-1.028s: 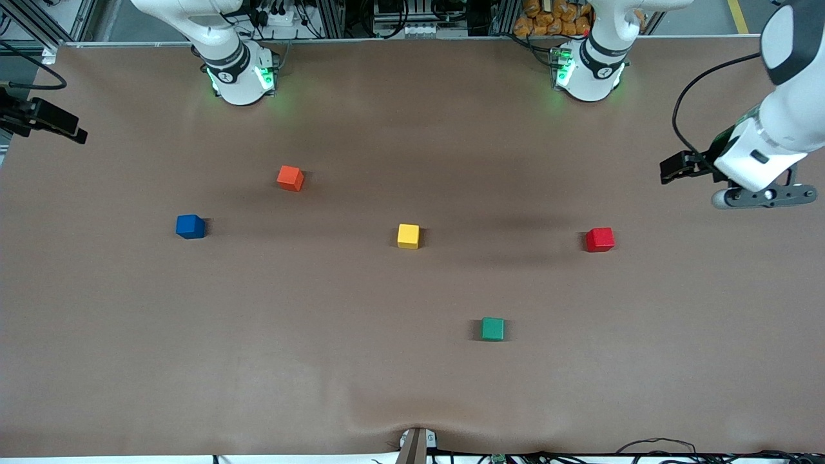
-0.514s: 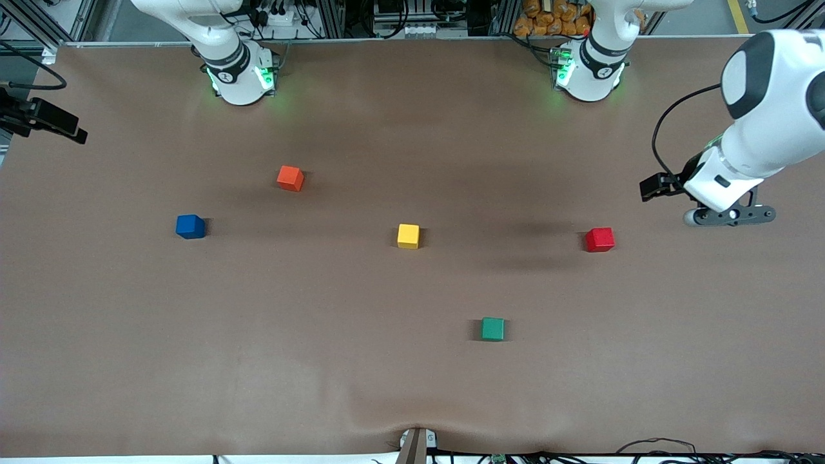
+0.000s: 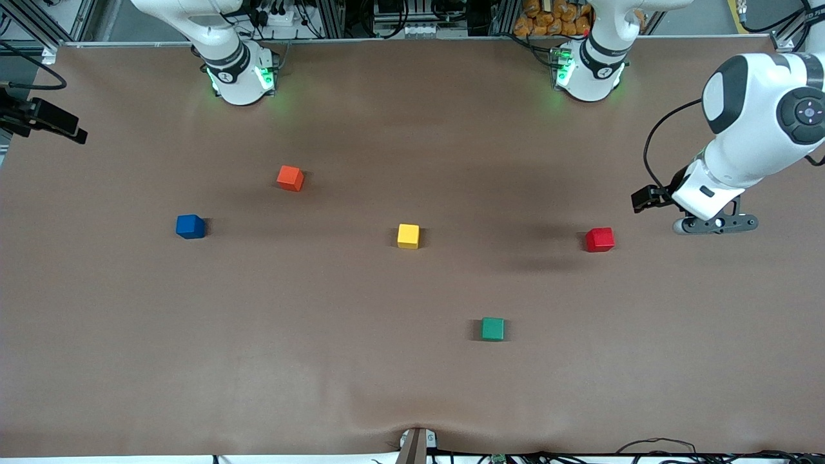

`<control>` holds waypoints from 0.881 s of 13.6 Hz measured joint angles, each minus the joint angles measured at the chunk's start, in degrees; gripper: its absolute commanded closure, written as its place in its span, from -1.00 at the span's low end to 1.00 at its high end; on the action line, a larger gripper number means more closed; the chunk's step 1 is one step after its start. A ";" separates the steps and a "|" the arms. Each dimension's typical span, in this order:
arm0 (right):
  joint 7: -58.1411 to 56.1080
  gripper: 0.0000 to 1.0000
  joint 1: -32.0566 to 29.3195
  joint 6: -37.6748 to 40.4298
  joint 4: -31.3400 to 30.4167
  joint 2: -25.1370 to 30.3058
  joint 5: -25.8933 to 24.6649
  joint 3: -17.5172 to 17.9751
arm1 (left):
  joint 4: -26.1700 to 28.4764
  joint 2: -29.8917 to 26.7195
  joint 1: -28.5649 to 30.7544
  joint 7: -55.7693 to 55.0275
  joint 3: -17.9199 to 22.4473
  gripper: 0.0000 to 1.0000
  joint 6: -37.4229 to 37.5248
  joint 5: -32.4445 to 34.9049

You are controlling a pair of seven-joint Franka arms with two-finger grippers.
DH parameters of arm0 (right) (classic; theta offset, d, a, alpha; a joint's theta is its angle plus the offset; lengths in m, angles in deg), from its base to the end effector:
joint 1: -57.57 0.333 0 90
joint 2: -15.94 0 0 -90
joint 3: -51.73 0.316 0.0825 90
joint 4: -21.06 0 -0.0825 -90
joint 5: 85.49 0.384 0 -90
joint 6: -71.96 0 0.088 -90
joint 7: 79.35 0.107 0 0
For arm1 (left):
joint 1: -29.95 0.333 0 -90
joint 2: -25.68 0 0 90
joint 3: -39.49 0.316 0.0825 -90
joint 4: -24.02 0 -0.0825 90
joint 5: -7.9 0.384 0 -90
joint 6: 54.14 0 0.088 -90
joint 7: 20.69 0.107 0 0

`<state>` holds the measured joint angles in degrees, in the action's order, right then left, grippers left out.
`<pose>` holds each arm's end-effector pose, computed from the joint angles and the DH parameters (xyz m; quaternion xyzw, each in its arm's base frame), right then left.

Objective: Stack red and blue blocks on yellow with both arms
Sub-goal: 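Move the left gripper down toward the red cube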

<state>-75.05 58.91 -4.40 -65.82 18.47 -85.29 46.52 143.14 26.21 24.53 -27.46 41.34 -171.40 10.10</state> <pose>0.5136 -0.0356 0.6540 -0.9951 0.0706 0.0698 0.0035 0.5425 -0.0318 0.4194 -0.9995 -0.0188 0.0192 0.0188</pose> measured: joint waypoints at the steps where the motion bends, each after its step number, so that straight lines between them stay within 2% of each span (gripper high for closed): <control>1: 0.00 -1.00 0.00 0.00 0.00 0.00 0.00 0.01 | 0.29 0.44 0.00 0.00 0.00 -1.00 -1.19 0.00; 6: 0.00 -1.00 0.05 0.00 0.00 0.00 0.00 0.10 | 1.33 3.07 0.00 0.00 0.00 -1.00 -6.19 0.00; 12: 0.00 -1.00 0.02 -0.14 0.04 0.00 0.00 0.06 | 3.63 3.37 0.01 0.00 0.00 -1.00 -9.42 0.00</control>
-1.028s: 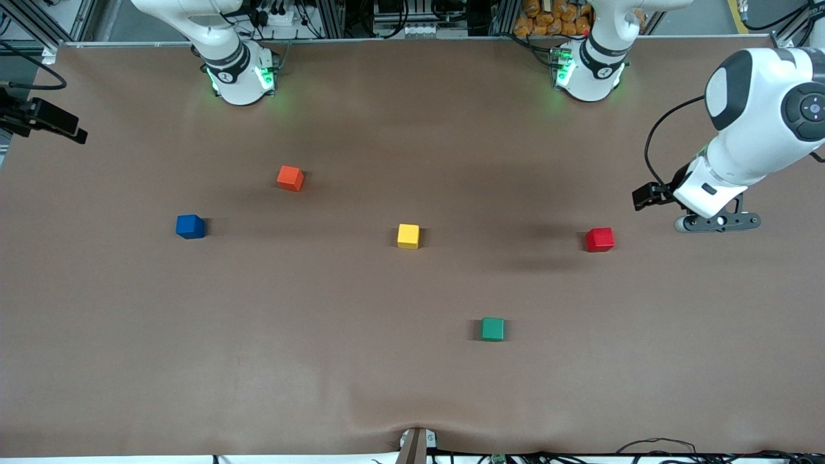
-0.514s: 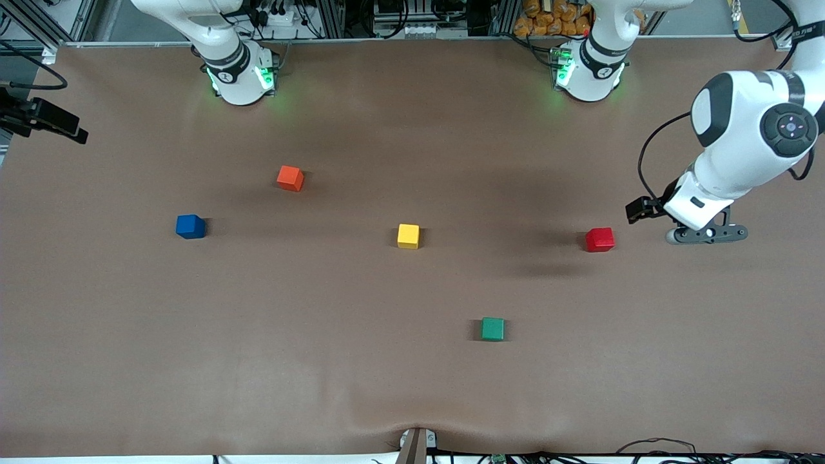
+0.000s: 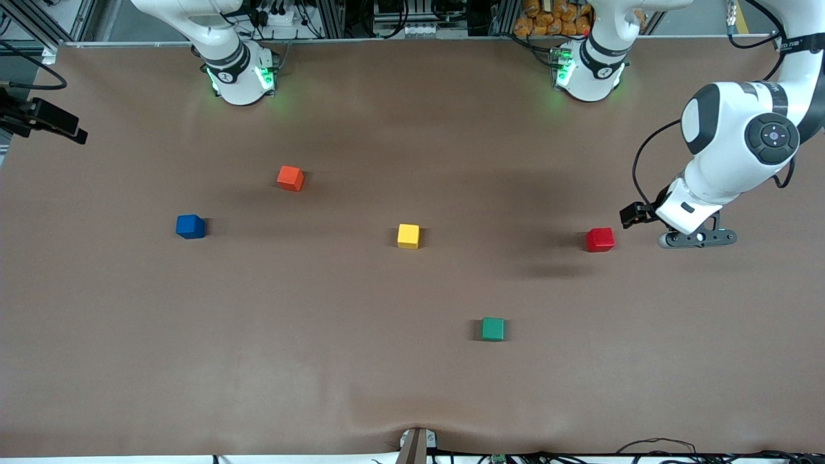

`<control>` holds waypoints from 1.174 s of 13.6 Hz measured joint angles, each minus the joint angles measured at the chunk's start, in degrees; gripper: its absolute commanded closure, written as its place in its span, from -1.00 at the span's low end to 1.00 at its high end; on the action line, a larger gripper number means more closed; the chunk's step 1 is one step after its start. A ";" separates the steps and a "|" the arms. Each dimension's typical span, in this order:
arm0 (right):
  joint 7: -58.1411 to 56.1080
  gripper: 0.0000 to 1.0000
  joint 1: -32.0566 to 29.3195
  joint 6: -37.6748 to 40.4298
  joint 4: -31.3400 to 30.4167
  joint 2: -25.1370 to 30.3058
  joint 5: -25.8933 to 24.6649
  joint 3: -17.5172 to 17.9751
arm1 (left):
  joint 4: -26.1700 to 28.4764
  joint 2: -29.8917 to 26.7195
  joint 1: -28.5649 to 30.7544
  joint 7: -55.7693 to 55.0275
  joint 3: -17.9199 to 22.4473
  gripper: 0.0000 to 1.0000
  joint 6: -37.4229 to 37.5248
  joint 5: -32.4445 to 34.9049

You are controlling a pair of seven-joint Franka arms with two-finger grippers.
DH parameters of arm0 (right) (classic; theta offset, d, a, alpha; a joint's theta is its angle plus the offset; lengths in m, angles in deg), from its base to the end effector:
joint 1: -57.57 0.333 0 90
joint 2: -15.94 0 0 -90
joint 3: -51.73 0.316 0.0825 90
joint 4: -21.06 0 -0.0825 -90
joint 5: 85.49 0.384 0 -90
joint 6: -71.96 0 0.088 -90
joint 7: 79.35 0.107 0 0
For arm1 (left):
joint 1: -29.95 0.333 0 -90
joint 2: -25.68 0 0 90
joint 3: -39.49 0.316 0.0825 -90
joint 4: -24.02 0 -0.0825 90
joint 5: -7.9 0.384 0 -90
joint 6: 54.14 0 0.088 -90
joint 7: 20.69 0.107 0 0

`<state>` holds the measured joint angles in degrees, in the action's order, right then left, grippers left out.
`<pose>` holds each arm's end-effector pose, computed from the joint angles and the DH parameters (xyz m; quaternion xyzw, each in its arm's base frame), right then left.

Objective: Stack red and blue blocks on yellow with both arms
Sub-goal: 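Move the left gripper down toward the red cube, then lower the left gripper around the red cube and close it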

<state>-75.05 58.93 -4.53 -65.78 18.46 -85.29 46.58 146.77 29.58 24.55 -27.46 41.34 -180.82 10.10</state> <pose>0.5140 -0.0348 0.6543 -0.9952 0.0699 0.0684 0.0034 0.5482 -0.0329 0.3727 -0.9997 -0.0166 -0.0018 0.0164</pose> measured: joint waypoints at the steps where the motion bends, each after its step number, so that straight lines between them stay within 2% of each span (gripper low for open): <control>1: 0.00 -1.00 0.00 0.00 0.00 0.00 0.00 -0.01 | 0.20 0.00 0.00 0.00 0.00 -1.00 -0.22 0.00; 10: 0.00 -1.00 0.02 -0.15 0.11 0.00 0.01 0.03 | 1.15 4.13 1.53 -0.01 0.03 -1.00 -8.17 0.00; 16: 0.00 -1.00 -0.01 -1.21 0.18 0.00 0.00 0.00 | 1.15 5.87 2.02 -0.01 0.03 -1.00 -10.88 0.00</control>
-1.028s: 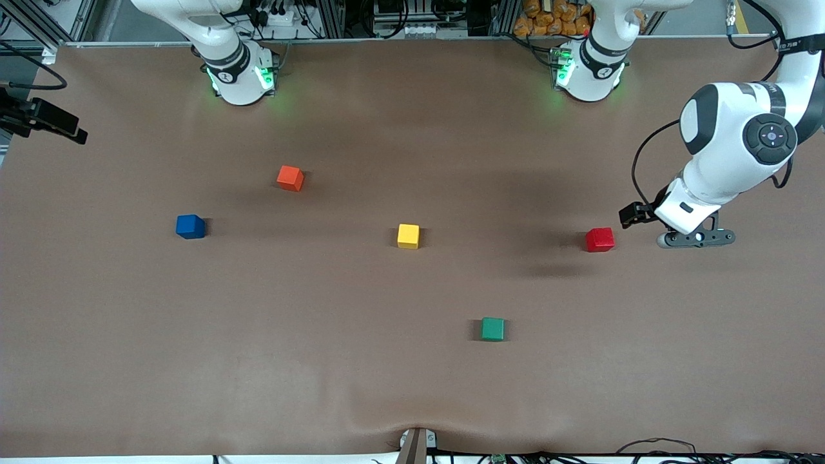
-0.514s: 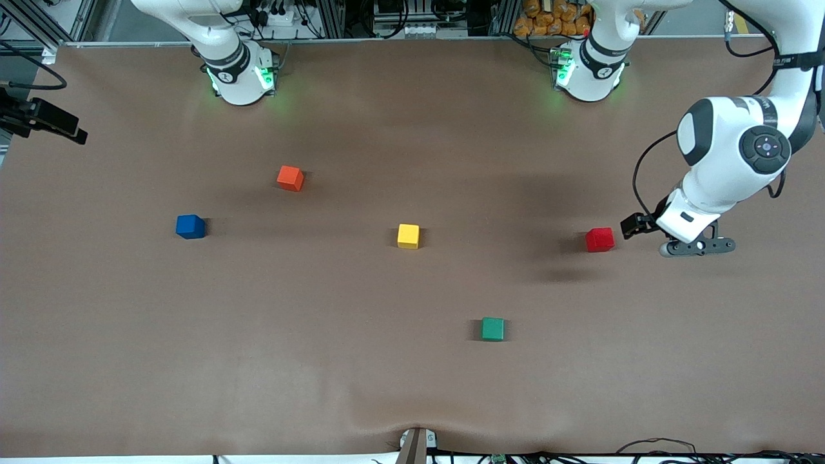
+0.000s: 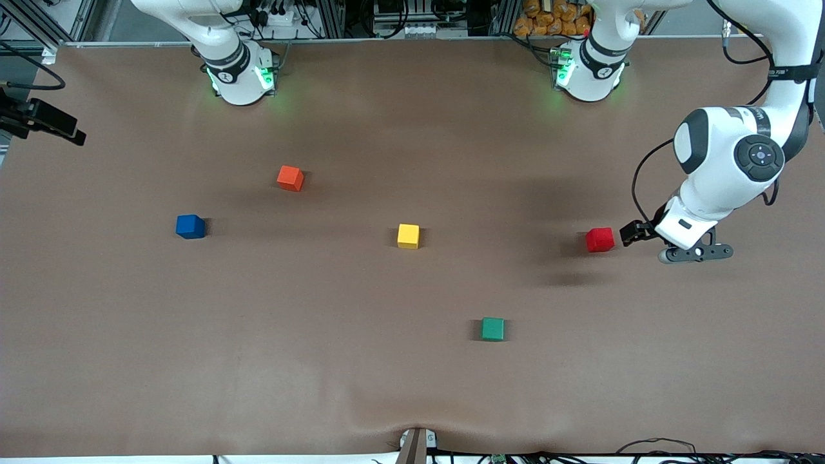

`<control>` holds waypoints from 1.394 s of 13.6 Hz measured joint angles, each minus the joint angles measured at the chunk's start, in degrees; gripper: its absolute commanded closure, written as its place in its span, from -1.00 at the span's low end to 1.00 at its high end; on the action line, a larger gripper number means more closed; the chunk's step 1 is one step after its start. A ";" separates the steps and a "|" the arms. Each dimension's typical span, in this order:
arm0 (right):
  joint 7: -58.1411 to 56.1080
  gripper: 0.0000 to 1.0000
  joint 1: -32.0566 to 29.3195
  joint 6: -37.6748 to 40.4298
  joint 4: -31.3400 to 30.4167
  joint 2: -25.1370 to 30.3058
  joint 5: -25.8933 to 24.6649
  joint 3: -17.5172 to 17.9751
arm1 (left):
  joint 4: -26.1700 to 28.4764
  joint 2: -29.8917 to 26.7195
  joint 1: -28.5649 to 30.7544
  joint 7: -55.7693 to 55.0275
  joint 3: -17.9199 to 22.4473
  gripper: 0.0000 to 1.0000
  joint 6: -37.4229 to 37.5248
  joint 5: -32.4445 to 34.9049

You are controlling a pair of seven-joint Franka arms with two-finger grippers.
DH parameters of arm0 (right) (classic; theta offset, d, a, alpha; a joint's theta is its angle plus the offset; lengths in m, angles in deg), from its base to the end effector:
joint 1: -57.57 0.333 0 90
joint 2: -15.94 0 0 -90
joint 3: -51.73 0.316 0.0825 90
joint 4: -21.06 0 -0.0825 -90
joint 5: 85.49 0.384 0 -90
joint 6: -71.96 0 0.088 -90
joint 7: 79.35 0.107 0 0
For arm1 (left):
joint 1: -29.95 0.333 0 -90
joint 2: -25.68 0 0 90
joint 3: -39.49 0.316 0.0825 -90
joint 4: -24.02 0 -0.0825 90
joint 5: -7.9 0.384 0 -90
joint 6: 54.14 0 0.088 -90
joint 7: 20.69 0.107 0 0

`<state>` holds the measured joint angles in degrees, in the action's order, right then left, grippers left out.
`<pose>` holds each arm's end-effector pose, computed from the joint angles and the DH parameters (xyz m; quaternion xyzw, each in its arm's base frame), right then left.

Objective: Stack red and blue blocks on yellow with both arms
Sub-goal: 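Lower the left gripper around the red cube and close it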

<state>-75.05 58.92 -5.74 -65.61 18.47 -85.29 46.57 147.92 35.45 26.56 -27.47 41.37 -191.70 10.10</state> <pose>0.5163 -0.0352 0.6573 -0.9959 0.0702 0.0563 0.0035 0.5645 -0.0148 0.3242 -0.9988 -0.0319 -0.0350 0.0137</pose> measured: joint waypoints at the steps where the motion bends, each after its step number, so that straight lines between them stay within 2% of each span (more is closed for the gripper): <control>1: 0.00 -1.00 0.00 -0.05 0.00 0.00 0.00 0.00 | 0.00 0.44 0.00 0.00 0.00 -1.00 -0.58 0.00; 7: 0.00 -1.00 0.00 -0.10 0.01 0.00 0.00 0.00 | -0.01 3.51 0.00 0.00 -0.01 -1.00 -5.14 0.00; 19: -0.41 -1.00 0.48 -1.19 0.16 0.00 2.33 0.59 | 0.24 7.76 -0.22 -0.77 -0.27 -1.00 -8.72 0.00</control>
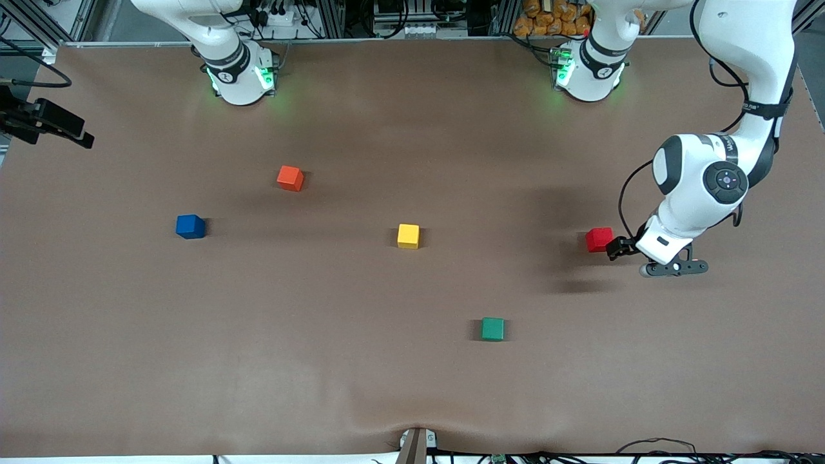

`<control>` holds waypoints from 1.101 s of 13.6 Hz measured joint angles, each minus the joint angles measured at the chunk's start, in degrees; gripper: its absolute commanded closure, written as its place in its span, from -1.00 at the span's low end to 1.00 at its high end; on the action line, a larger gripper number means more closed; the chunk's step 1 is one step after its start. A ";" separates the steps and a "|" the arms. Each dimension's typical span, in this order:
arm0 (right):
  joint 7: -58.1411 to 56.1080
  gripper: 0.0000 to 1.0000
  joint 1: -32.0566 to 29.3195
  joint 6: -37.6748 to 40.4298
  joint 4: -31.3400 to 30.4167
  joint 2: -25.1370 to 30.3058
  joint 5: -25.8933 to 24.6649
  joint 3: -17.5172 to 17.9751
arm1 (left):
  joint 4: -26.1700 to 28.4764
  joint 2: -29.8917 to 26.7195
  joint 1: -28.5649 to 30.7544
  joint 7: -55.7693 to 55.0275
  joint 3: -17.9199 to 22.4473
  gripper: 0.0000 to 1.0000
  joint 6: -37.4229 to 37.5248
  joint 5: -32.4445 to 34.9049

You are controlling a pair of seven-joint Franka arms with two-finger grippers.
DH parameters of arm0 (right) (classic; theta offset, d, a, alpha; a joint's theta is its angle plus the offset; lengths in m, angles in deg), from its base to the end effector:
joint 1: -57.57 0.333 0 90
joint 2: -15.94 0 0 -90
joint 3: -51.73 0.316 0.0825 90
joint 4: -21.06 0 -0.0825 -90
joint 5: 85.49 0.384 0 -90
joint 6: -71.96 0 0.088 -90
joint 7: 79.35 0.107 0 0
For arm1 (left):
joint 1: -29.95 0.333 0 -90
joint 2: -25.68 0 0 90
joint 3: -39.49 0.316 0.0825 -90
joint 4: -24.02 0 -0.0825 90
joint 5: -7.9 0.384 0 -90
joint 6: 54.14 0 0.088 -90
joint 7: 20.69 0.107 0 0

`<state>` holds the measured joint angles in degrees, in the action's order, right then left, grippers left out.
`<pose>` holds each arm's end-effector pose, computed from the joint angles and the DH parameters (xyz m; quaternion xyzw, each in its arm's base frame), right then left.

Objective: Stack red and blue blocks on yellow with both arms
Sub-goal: 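Lower the left gripper around the red cube and close it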

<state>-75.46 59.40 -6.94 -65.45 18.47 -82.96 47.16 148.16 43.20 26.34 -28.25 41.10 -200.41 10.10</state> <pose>0.5195 -0.0206 0.6603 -0.9973 0.0544 0.0446 0.0231 0.5727 -0.0207 0.2600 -0.9986 -0.0321 -0.0414 0.0121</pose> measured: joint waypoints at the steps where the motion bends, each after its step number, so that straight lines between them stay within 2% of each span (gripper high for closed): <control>1: -0.26 -1.00 0.03 0.00 0.00 0.00 -0.01 0.01 | 0.43 0.00 -0.01 -1.09 -0.36 -1.00 0.00 0.00; 4: -3.53 -1.00 0.03 -0.06 0.01 0.00 -0.06 -0.07 | 2.53 0.06 -0.36 -4.47 -2.43 -1.00 0.00 0.00; 12: -4.52 -1.00 0.03 -0.10 0.01 0.00 -0.07 -0.41 | 5.60 0.38 -0.08 -4.91 -2.48 -1.00 0.00 0.00; 13: -4.53 -1.00 0.03 -0.10 0.01 0.00 -0.07 -0.42 | 5.72 0.56 -0.08 -4.91 -2.48 -0.83 0.00 0.00; 15: -4.53 -1.00 0.03 -0.05 0.01 0.00 -0.07 -0.47 | 5.80 1.23 -0.08 -4.91 -2.48 -0.04 0.00 0.00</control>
<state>-79.99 59.42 -6.99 -65.44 18.47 -83.04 46.69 153.96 44.43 26.26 -33.16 38.62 -200.42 10.10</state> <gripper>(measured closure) 0.000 0.062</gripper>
